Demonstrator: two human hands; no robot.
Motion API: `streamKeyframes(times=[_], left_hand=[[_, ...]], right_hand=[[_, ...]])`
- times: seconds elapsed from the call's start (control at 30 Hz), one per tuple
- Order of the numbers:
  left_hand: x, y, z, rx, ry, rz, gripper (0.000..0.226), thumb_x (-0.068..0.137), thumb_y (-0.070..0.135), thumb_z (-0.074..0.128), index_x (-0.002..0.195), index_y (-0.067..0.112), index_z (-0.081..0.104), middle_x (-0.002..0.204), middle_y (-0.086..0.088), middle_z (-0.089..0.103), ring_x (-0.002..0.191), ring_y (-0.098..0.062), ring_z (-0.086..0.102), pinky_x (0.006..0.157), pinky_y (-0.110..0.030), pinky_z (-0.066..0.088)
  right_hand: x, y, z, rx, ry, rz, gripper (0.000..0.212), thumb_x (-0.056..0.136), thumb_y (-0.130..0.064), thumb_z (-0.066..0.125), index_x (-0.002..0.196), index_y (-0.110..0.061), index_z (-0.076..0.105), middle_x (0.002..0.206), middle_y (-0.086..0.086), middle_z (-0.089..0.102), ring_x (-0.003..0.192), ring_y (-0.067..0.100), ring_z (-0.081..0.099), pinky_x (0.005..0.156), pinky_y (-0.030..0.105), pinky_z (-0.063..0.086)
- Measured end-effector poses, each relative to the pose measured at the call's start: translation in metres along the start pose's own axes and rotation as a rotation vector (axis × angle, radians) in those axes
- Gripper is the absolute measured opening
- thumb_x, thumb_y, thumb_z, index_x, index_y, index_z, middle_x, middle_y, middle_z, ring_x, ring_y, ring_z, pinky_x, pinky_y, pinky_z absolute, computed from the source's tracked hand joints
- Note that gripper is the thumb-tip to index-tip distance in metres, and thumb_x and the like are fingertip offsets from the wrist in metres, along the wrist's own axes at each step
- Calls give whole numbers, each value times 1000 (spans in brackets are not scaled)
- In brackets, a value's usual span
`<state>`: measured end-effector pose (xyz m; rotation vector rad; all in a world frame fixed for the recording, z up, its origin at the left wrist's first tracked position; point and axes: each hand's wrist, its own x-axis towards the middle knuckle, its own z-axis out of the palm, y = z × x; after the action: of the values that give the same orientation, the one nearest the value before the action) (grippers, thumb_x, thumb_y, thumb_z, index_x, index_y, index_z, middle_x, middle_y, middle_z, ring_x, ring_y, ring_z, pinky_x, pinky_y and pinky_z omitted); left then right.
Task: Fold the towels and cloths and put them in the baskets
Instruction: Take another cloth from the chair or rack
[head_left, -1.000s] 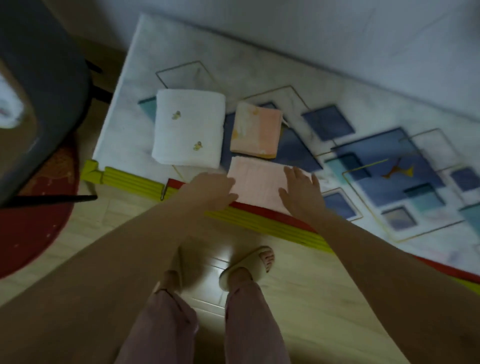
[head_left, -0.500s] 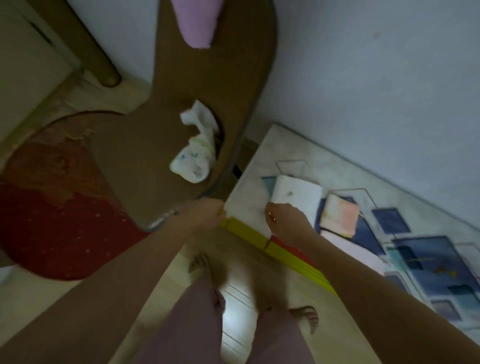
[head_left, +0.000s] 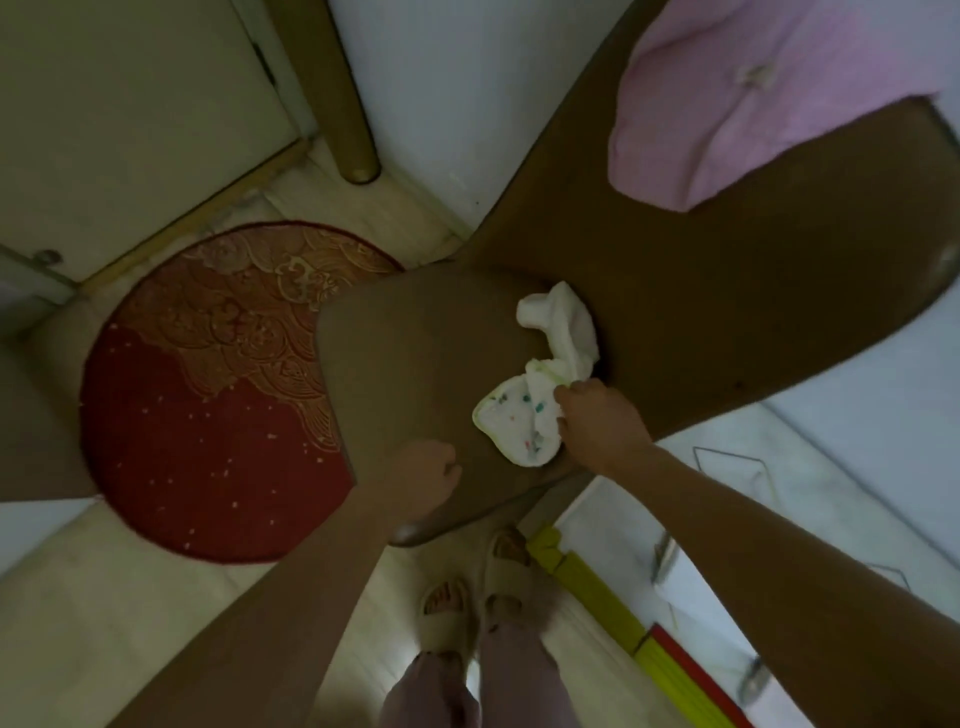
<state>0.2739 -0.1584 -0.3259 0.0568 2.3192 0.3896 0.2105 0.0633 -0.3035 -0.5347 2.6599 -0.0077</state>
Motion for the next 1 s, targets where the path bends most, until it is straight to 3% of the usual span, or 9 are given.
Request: streamKeyframes(times=[0.13,0.3,0.4,0.53,0.7,0.8,0.87,0.93,1.0], left_hand=[[16,-12,-1,-73,-12,-59,33,100,33,38,120,14,57,122,-6,60,110,-24,57,96,-37,44],[21,-26,-16,-83,-66,-72,30,100,27,40,124,16,55,125,-1,58,114,-18,55,79,-23,36],[25,-30,-30,-58,-72,-50,29,98,28,43,122,18,56,123,0,60,111,-17,57,85,-28,43],[24,-34,-44,-105,-65,-24,32,99,30,43,126,17,54,125,-2,59,111,-19,57,90,-31,45],[9,-45,-68,-344,69,35,59,95,40,49,145,13,35,147,-6,40,134,-21,39,110,-28,28],[-6,-59,-95,-543,57,28,85,80,65,58,148,22,32,153,1,31,137,-18,35,114,-37,31],[-22,-63,-123,-564,-3,44,89,72,73,63,146,32,35,148,11,36,133,-11,40,111,-34,36],[-43,-57,-156,-539,-3,118,64,84,43,69,140,28,43,136,16,42,124,-2,42,106,-19,36],[-57,-52,-181,-539,42,233,48,87,23,70,132,20,55,129,10,53,114,0,50,99,-11,40]], right_hand=[[57,10,26,43,-57,120,27,101,-24,41,124,-12,47,123,7,55,111,20,54,86,27,43],[87,-2,73,278,-150,373,66,96,-29,53,146,-4,18,145,18,33,133,30,37,101,37,39],[93,-4,91,269,-150,454,66,95,-29,55,144,1,23,146,21,35,134,32,36,107,38,34],[90,-13,85,445,-276,318,40,100,-22,47,134,-2,45,135,15,52,125,26,49,102,28,36],[78,-40,1,677,-430,-24,50,97,-20,54,141,-5,38,142,10,45,129,22,43,95,12,26],[61,-56,-66,626,-472,-201,45,92,-30,61,131,-11,52,122,4,57,113,16,52,89,15,30],[49,-68,-106,654,-482,-248,22,92,-31,61,89,-10,63,79,3,56,76,14,53,74,22,36],[39,-79,-144,677,-495,-262,36,94,-31,59,64,-13,47,60,-1,37,55,8,37,60,21,30],[27,-89,-180,667,-512,-247,35,94,-33,58,64,-17,49,61,-2,40,54,7,39,59,20,32]])
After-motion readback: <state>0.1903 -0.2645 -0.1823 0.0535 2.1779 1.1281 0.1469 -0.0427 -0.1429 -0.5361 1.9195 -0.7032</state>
